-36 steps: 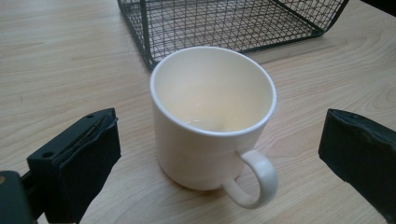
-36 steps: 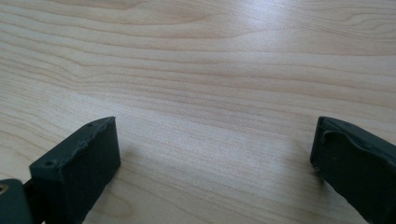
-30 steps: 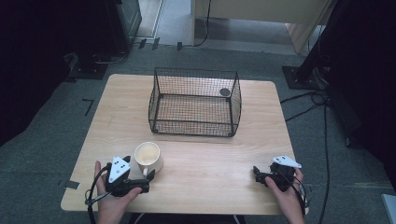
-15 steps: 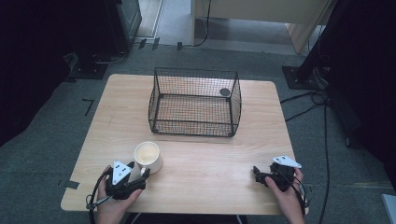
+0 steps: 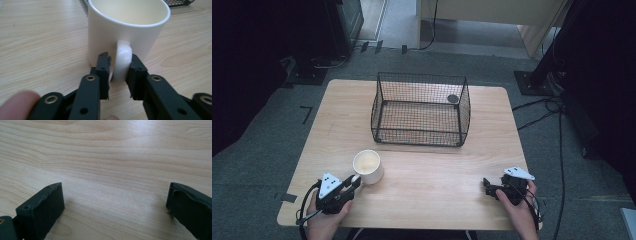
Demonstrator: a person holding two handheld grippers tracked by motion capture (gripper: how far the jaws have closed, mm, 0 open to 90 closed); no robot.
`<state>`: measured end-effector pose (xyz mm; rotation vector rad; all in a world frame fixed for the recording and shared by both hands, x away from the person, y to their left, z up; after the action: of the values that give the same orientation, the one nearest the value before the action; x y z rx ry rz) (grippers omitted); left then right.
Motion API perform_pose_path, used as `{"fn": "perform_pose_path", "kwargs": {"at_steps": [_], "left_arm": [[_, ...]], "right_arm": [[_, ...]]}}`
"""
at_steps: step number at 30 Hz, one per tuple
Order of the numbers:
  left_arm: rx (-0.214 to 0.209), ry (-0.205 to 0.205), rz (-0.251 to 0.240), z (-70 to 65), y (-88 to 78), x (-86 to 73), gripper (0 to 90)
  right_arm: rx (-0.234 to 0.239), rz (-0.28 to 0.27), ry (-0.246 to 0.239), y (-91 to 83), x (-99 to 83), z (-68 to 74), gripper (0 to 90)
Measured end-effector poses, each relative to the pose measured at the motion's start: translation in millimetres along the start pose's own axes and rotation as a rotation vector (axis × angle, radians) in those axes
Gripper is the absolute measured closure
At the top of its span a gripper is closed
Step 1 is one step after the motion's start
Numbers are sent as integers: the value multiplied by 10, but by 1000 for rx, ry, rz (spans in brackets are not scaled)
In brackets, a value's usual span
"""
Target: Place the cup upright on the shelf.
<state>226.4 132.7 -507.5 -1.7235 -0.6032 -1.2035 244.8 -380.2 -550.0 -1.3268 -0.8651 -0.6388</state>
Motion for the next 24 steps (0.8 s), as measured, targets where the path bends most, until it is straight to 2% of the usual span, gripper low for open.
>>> {"fn": "perform_pose_path", "kwargs": {"at_steps": [2,6,11,16,21,24], "left_arm": [[-9,11,-5,-2,-6,8,784],[-17,-15,-40,31,-37,44,809],[-16,-5,-59,53,-60,71,811],[-3,36,-77,25,-83,122,812],[5,51,-115,-8,-110,191,812],[-4,51,-125,-22,-123,228,813]], "right_arm": [[0,0,0,0,0,0,10],[0,0,-1,0,0,0,10],[0,0,0,0,0,0,10],[0,0,-1,0,0,0,10],[0,0,0,0,0,0,10],[0,0,-1,0,0,0,10]]}}
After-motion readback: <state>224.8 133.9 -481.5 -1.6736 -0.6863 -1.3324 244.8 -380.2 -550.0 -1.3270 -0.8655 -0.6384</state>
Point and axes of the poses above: each handheld gripper's, and its own axes: y roughly forward along the jaws, x roughly out of its top, z roughly to its left, the point moved 3 cm from there along y, roughly forward along the jaws, and after that the axes turned 10 degrees about -z, right-handed, at the moved point
